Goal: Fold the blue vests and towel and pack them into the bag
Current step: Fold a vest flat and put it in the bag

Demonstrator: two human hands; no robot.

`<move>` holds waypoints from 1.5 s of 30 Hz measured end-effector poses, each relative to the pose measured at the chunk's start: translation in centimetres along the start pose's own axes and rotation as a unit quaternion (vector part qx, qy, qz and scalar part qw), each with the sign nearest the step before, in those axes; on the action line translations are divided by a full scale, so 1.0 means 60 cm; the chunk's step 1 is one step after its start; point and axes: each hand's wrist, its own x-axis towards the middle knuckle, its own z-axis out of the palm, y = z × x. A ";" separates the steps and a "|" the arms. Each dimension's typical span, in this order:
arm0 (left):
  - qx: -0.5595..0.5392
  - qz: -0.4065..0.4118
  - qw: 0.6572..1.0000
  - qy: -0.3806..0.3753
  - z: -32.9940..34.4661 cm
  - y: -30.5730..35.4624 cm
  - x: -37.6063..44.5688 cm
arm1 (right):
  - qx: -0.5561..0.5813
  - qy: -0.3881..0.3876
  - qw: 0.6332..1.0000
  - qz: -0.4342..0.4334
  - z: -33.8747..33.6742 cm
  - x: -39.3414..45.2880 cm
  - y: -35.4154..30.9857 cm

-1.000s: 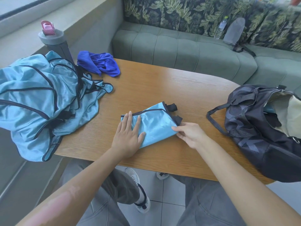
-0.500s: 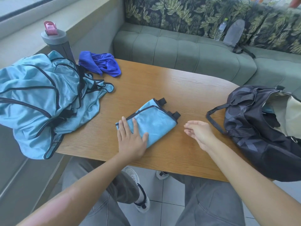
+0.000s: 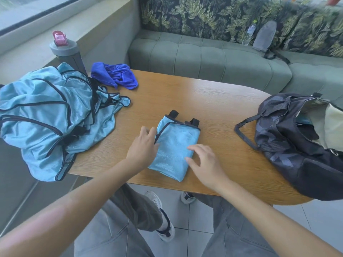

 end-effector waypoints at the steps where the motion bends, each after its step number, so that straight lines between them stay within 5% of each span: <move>1: -0.009 -0.004 1.000 -0.015 -0.001 -0.003 0.002 | -0.022 -0.011 1.000 -0.014 0.005 0.000 -0.004; 7: -0.123 -0.039 0.991 -0.029 0.029 0.001 -0.043 | -0.154 -0.103 0.980 -0.068 0.017 -0.020 0.027; 11: -0.064 -0.003 0.998 -0.016 0.031 -0.003 -0.068 | -0.186 -0.122 0.967 -0.122 0.014 -0.037 0.056; 15: 0.136 0.265 0.952 0.069 0.029 -0.036 -0.053 | -0.207 -0.141 0.958 -0.141 0.017 -0.040 0.071; 19: 0.152 0.437 0.886 -0.032 0.018 -0.059 -0.050 | -0.184 -0.126 0.965 -0.138 0.023 -0.046 0.069; 22: 0.217 0.437 0.867 -0.103 0.008 -0.067 -0.057 | -0.163 -0.107 0.971 -0.137 0.028 -0.051 0.060; 29: 0.272 0.440 0.851 -0.086 0.023 -0.078 -0.054 | -0.159 -0.084 0.972 -0.154 0.060 -0.068 0.035; 39: 0.265 0.390 0.876 -0.100 0.020 -0.097 -0.039 | -0.245 -0.141 0.941 -0.188 0.044 -0.050 0.070; 45: 0.272 0.387 0.876 -0.091 0.034 -0.098 -0.083 | -0.220 -0.093 0.948 -0.209 0.055 -0.075 0.081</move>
